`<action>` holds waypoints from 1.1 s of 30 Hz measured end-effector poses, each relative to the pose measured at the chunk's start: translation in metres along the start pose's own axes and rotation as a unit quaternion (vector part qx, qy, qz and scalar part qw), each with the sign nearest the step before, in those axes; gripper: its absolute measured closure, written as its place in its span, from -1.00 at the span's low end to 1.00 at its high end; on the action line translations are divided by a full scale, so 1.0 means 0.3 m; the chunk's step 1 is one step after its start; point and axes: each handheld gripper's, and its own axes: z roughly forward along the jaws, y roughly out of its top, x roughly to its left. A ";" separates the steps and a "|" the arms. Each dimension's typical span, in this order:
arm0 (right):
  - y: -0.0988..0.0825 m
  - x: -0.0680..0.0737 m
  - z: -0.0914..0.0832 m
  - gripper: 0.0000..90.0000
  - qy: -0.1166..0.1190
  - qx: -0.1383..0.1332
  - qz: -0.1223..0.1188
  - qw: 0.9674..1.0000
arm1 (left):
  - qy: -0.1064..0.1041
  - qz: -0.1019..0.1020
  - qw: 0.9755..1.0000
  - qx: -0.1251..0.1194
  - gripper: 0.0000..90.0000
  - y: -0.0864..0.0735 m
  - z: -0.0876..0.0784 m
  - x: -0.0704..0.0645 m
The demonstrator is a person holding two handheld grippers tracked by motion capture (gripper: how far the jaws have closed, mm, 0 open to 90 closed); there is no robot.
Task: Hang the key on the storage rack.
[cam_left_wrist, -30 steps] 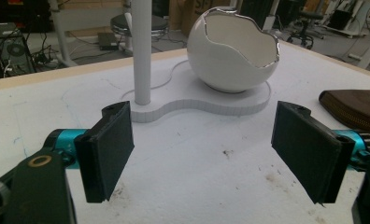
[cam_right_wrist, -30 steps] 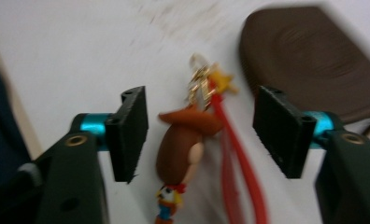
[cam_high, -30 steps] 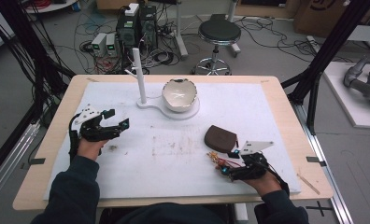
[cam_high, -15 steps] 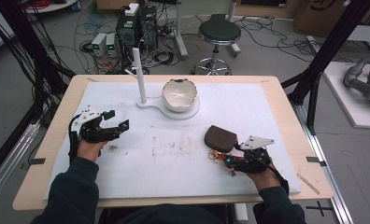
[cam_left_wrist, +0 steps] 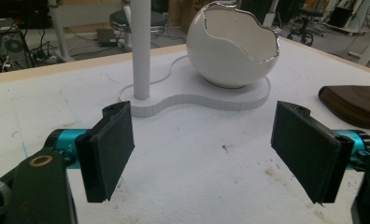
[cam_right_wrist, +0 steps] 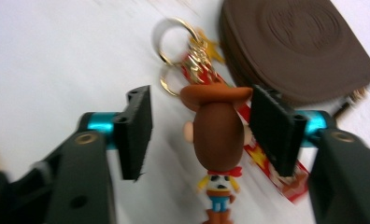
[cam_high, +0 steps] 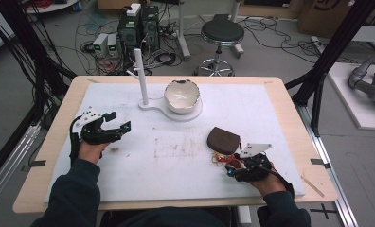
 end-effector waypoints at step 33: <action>0.600 -0.025 0.114 0.50 0.073 -0.201 -0.106 0.971 | 0.003 -0.008 1.000 0.003 -0.52 -0.011 -0.002 0.020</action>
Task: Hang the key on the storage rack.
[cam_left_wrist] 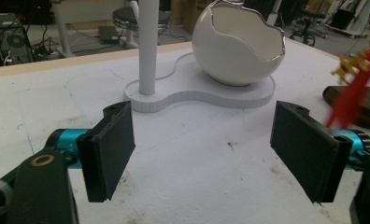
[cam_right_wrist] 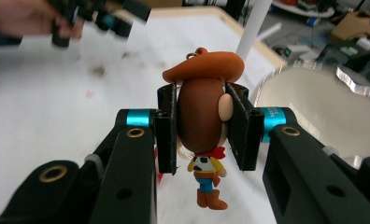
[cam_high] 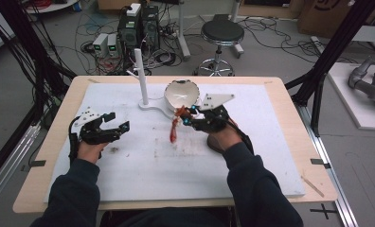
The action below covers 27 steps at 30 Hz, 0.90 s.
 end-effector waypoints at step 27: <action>0.465 -0.136 0.374 0.50 -0.055 0.000 -0.032 0.998 | -0.005 -0.006 1.000 -0.002 -0.51 -0.003 0.000 0.008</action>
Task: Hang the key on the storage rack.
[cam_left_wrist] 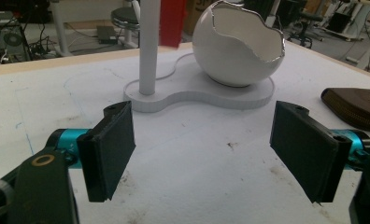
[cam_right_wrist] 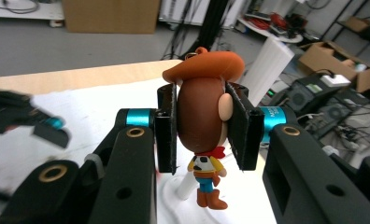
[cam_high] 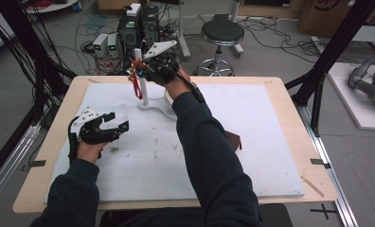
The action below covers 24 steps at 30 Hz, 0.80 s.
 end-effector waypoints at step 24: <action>-0.209 -0.063 -0.041 0.36 -0.012 0.065 0.050 0.997 | 0.004 -0.001 1.000 -0.001 -0.51 -0.003 -0.009 0.007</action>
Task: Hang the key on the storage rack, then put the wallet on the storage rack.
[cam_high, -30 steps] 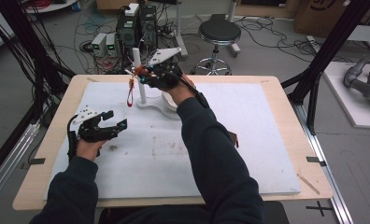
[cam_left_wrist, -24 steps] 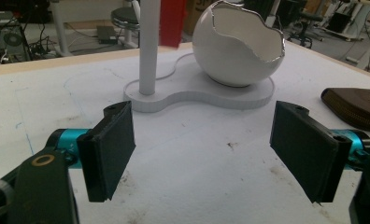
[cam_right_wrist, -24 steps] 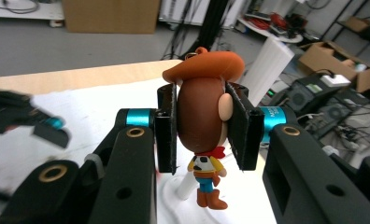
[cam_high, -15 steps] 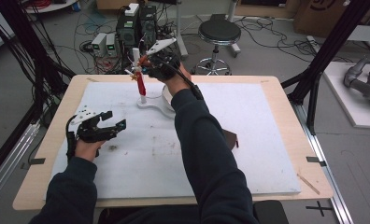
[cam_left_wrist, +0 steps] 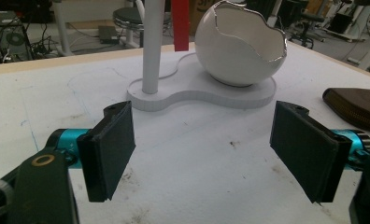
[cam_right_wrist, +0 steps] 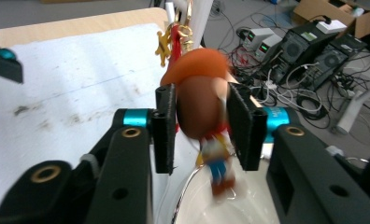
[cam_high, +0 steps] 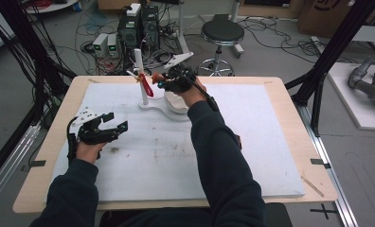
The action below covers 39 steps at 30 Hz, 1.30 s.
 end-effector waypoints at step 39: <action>-0.750 -0.018 -0.551 -0.47 -0.066 0.016 0.138 0.988 | 0.006 0.005 1.000 -0.003 -0.51 -0.014 -0.007 -0.011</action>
